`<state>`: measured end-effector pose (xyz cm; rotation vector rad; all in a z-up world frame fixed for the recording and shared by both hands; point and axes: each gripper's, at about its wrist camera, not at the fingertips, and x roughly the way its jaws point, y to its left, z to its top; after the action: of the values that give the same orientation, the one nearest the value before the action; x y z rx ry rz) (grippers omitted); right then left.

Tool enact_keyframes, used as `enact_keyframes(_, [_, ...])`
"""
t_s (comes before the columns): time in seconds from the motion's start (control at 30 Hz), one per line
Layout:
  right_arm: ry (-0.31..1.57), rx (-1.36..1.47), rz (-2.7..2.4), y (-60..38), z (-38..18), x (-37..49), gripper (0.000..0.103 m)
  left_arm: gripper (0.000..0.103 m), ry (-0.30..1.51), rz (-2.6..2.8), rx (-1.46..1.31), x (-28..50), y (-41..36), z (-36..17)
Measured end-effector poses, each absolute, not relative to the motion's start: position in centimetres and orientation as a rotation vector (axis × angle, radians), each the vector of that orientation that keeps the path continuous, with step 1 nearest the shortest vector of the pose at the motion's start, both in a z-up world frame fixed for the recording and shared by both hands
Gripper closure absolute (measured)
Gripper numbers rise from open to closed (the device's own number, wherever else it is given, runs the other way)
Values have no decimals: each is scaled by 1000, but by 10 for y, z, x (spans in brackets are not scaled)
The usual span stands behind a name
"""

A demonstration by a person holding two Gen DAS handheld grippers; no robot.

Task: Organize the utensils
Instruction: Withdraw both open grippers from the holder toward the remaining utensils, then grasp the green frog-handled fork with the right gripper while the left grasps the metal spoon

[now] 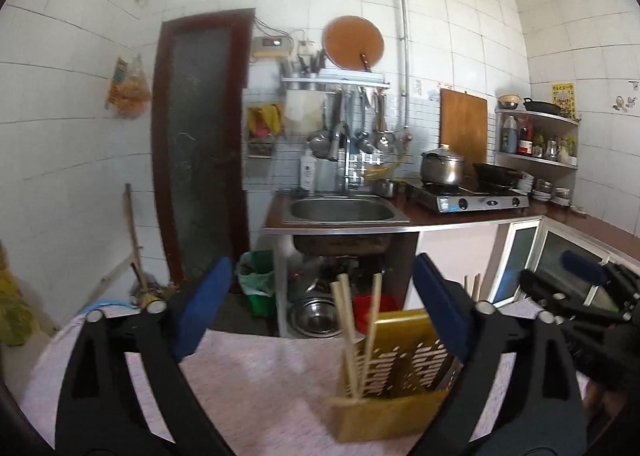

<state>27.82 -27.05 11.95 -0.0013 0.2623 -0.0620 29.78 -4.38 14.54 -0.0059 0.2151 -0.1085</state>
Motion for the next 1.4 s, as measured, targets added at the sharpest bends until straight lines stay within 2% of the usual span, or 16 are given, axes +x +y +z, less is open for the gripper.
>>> enact_keyframes(0.03, [260,-6,-71,-271,122,271,26,5,215,-96,-2,289,-38,147])
enact_keyframes(0.1, [261,-16,-83,-271,118,250,21,5,227,-84,-3,275,-30,146])
enact_keyframes(0.4, [391,-48,-109,-255,50,205,20,5,383,-55,2,238,-11,83])
enact_keyframes(0.7, [573,4,-40,-252,-14,217,20,5,572,-21,-48,254,-1,4])
enact_keyframes(1.07, [761,-73,-7,-227,-56,228,21,5,736,3,1,279,-4,-40])
enact_keyframes(1.13, [788,-82,5,-224,-62,230,24,5,753,1,-5,281,-4,-43])
enact_keyframes(1.2, [805,-79,22,-220,-63,232,41,5,764,-1,-14,280,-4,-45])
enact_keyframes(1.33, [831,-66,51,-214,-68,234,63,5,768,-14,2,277,-12,-46])
enact_keyframes(1.37, [834,-45,75,-215,-68,233,74,5,769,-21,13,274,-16,-46])
enact_keyframes(1.4, [836,-29,86,-217,-67,233,79,5,772,-28,22,272,-21,-46])
